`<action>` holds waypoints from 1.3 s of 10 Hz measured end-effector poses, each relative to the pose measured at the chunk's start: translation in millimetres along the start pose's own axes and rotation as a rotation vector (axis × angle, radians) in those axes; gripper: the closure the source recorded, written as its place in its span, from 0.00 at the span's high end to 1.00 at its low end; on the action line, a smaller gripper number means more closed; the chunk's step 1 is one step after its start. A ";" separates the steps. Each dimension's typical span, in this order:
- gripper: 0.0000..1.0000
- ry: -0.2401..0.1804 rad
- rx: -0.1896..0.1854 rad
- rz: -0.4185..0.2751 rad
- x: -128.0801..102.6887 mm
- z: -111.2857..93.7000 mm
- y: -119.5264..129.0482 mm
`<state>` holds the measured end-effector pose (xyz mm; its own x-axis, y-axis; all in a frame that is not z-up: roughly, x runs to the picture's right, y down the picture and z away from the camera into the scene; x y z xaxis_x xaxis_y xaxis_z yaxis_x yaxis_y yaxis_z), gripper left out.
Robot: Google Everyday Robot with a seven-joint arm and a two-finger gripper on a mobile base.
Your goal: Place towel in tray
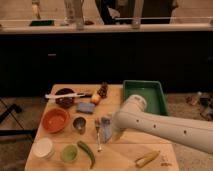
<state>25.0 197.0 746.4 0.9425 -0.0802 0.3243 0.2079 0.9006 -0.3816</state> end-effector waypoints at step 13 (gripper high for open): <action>0.80 0.038 -0.118 0.070 22.6 80.8 -6.9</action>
<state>23.7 223.4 826.3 0.9646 -0.0370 0.2611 0.1685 0.8483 -0.5021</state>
